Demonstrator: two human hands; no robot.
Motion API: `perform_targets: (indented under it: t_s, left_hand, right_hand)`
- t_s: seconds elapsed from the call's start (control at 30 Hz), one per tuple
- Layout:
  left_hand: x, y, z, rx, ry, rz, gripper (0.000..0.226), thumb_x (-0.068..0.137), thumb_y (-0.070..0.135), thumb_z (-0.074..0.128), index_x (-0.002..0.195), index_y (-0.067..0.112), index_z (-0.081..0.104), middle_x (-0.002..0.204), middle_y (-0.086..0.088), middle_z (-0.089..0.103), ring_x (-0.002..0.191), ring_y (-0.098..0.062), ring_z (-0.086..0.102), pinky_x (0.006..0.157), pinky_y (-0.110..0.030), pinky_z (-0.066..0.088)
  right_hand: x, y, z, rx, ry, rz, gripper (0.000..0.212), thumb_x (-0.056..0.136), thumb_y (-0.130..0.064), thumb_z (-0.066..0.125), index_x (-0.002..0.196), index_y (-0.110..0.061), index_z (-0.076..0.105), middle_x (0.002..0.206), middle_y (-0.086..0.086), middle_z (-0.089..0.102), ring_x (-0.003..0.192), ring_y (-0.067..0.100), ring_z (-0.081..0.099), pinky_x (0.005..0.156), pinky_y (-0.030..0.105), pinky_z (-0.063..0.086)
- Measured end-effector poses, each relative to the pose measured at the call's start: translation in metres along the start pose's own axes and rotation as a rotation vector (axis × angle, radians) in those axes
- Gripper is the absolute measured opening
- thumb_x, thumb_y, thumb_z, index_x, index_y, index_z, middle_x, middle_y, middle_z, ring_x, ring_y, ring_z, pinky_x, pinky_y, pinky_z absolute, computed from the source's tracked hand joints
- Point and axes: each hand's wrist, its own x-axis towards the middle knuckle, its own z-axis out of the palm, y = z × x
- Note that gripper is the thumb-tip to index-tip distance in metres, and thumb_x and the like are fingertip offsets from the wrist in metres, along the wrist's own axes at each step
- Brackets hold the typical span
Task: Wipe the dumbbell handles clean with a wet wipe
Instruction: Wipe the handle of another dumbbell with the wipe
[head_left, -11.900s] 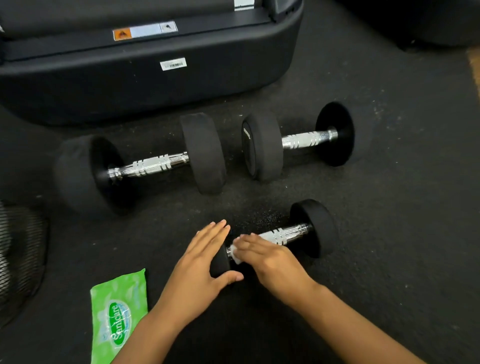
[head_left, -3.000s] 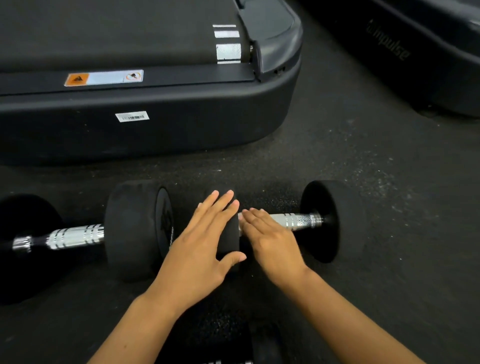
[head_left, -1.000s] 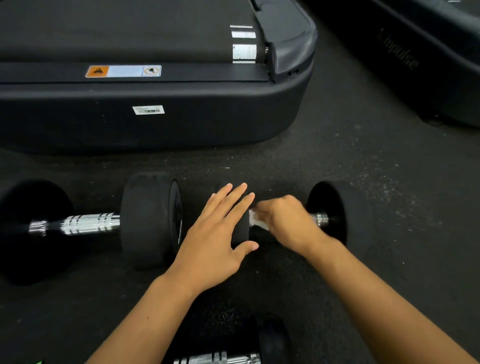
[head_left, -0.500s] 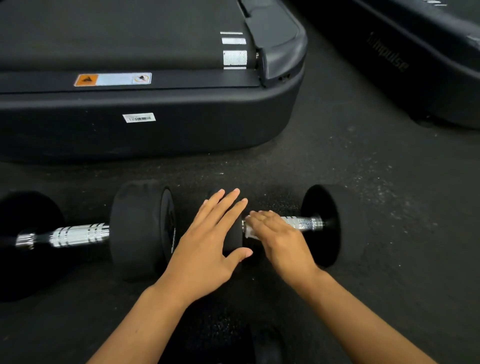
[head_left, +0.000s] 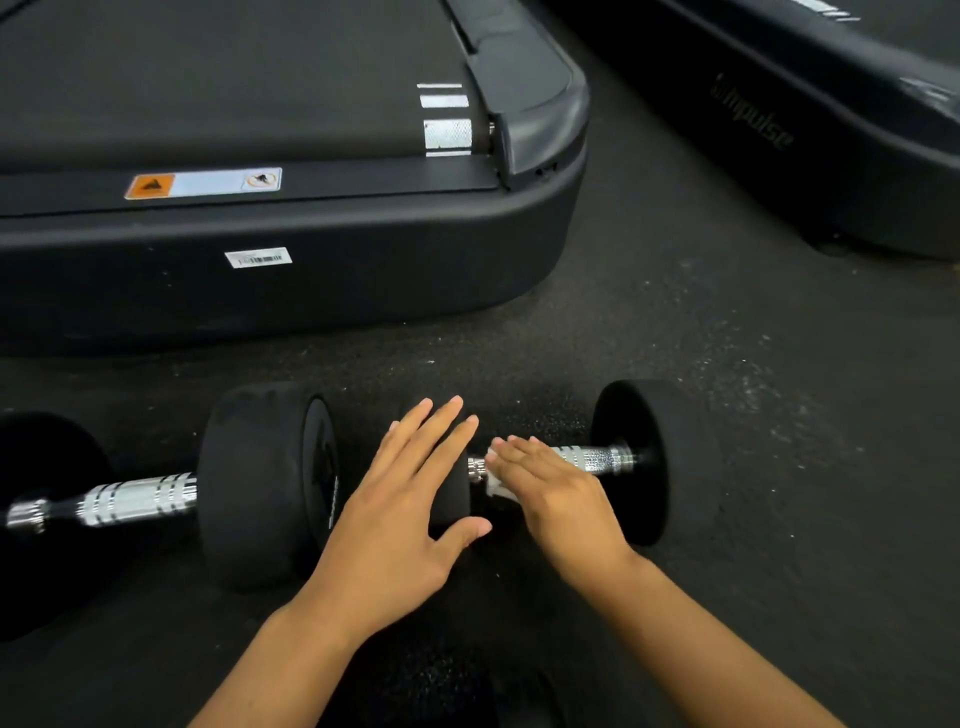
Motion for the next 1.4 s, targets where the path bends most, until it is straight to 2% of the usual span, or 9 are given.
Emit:
perform_targets:
  t_s: [0.2, 0.3, 0.43, 0.57, 0.7, 0.83, 1.0, 1.13, 1.4]
  left_hand:
    - [0.001, -0.001, -0.001, -0.019, -0.001, -0.008, 0.082, 0.078, 0.043, 0.067, 0.144, 0.034, 0.019, 0.152, 0.022, 0.009, 0.14, 0.001, -0.004, 0.113, -0.019, -0.004]
    - [0.001, 0.0, 0.001, -0.014, 0.019, -0.006, 0.082, 0.077, 0.04, 0.069, 0.144, 0.033, 0.02, 0.152, 0.021, 0.01, 0.14, 0.001, -0.004, 0.113, -0.025, 0.0]
    - [0.0, 0.001, 0.0, -0.015, 0.004, -0.018, 0.082, 0.077, 0.04, 0.069, 0.144, 0.031, 0.022, 0.152, 0.021, 0.01, 0.14, 0.002, -0.004, 0.114, -0.027, 0.001]
    - [0.001, 0.003, -0.002, -0.007, -0.001, -0.014, 0.082, 0.079, 0.042, 0.067, 0.144, 0.033, 0.018, 0.153, 0.021, 0.008, 0.14, 0.002, -0.006, 0.113, -0.025, -0.002]
    - [0.003, 0.002, -0.004, -0.008, -0.019, -0.031, 0.082, 0.079, 0.043, 0.066, 0.143, 0.036, 0.016, 0.151, 0.025, 0.004, 0.138, 0.006, -0.01, 0.109, -0.014, -0.009]
    - [0.002, 0.004, -0.004, -0.016, -0.024, -0.023, 0.083, 0.078, 0.042, 0.067, 0.141, 0.037, 0.013, 0.151, 0.025, 0.003, 0.137, 0.007, -0.011, 0.111, -0.019, -0.006]
    - [0.002, 0.003, -0.004, -0.01, -0.033, -0.029, 0.083, 0.078, 0.042, 0.067, 0.141, 0.038, 0.012, 0.15, 0.026, 0.002, 0.136, 0.008, -0.012, 0.108, -0.014, -0.01]
    - [0.001, 0.004, -0.002, -0.022, -0.008, -0.026, 0.083, 0.078, 0.04, 0.068, 0.142, 0.035, 0.016, 0.151, 0.023, 0.006, 0.138, 0.006, -0.01, 0.111, -0.018, -0.007]
    - [0.002, 0.004, -0.004, -0.022, -0.03, -0.03, 0.083, 0.079, 0.042, 0.067, 0.143, 0.036, 0.013, 0.15, 0.026, 0.002, 0.136, 0.008, -0.013, 0.109, -0.015, -0.011]
  right_hand:
    - [-0.002, 0.004, -0.004, 0.026, -0.074, -0.045, 0.037, 0.084, -0.012, 0.043, 0.111, -0.005, 0.067, 0.115, 0.011, 0.066, 0.108, 0.026, 0.061, 0.095, 0.039, 0.047]
    - [0.015, -0.006, -0.004, 0.069, -0.083, 0.103, 0.032, 0.079, -0.015, 0.051, 0.103, -0.005, 0.07, 0.103, 0.01, 0.07, 0.096, 0.026, 0.067, 0.089, 0.037, 0.049]
    - [0.009, -0.007, -0.005, 0.023, -0.157, -0.023, 0.034, 0.077, -0.009, 0.055, 0.108, -0.005, 0.068, 0.109, 0.011, 0.069, 0.101, 0.026, 0.065, 0.09, 0.037, 0.048]
    - [0.032, 0.001, -0.021, 0.129, -0.351, 0.237, 0.014, 0.087, -0.015, 0.055, 0.093, -0.012, 0.068, 0.089, 0.009, 0.07, 0.086, 0.028, 0.065, 0.077, 0.041, 0.052]
    - [0.037, -0.005, -0.024, 0.146, -0.363, 0.197, 0.014, 0.087, -0.018, 0.054, 0.092, -0.012, 0.066, 0.085, 0.007, 0.068, 0.082, 0.026, 0.063, 0.072, 0.038, 0.047]
    - [0.048, 0.009, -0.022, 0.148, -0.421, 0.321, 0.012, 0.09, -0.017, 0.054, 0.088, -0.014, 0.065, 0.074, 0.006, 0.064, 0.08, 0.028, 0.062, 0.07, 0.04, 0.048]
    - [0.041, -0.004, -0.017, 0.173, -0.4, 0.17, 0.02, 0.09, -0.019, 0.053, 0.104, -0.014, 0.067, 0.089, 0.009, 0.071, 0.084, 0.028, 0.065, 0.073, 0.038, 0.05]
    - [0.053, 0.004, -0.018, 0.174, -0.443, 0.222, 0.016, 0.092, -0.016, 0.052, 0.082, -0.008, 0.062, 0.077, 0.013, 0.067, 0.077, 0.032, 0.061, 0.068, 0.035, 0.045]
    - [0.059, 0.003, -0.019, 0.185, -0.466, 0.21, 0.015, 0.092, -0.014, 0.054, 0.093, -0.008, 0.068, 0.081, 0.013, 0.069, 0.082, 0.03, 0.063, 0.068, 0.029, 0.043]
